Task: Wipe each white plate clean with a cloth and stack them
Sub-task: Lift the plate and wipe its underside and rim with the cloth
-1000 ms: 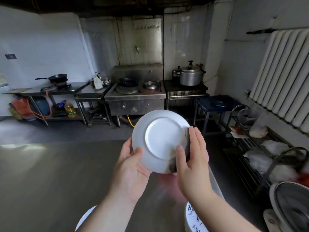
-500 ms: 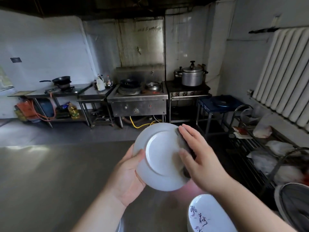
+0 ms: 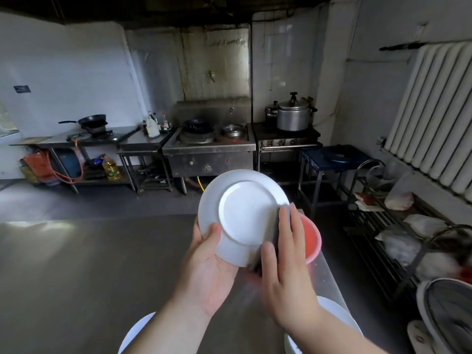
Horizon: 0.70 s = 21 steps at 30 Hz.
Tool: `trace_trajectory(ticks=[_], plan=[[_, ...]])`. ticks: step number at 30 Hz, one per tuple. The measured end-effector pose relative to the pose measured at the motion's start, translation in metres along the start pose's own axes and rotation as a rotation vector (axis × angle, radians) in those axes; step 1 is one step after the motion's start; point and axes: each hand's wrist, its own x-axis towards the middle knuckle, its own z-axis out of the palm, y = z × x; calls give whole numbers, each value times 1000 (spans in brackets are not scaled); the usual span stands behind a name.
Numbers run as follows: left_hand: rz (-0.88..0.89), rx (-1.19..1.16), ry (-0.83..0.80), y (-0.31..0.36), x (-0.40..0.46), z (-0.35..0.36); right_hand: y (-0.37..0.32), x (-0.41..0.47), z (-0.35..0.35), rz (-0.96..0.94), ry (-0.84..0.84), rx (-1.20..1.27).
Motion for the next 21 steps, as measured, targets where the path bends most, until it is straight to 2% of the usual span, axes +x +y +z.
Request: trace_trajectory(ticks=[3,5,10,13,16,18,21], plan=[[-53,53,-116,-6,-5,-4,7,4,-7,63,138,36],[-116,106,-119,1,-4,-8,8,33,-27,104,165,29],[-264,145,-3,16,3,-9,9,81,-69,42,-54,-5],[-203,85,19,-2,1,-1,16,55,-64,96,-31,-65],[-121,-16,88,-30,-2,14,13,-3,-28,66,52,-174],[-146,-21,110,-42,-3,22,13,-26,-11,48,76,-238],[-195,-37,63,-59,-3,32,29,-8,-27,117,33,-354]])
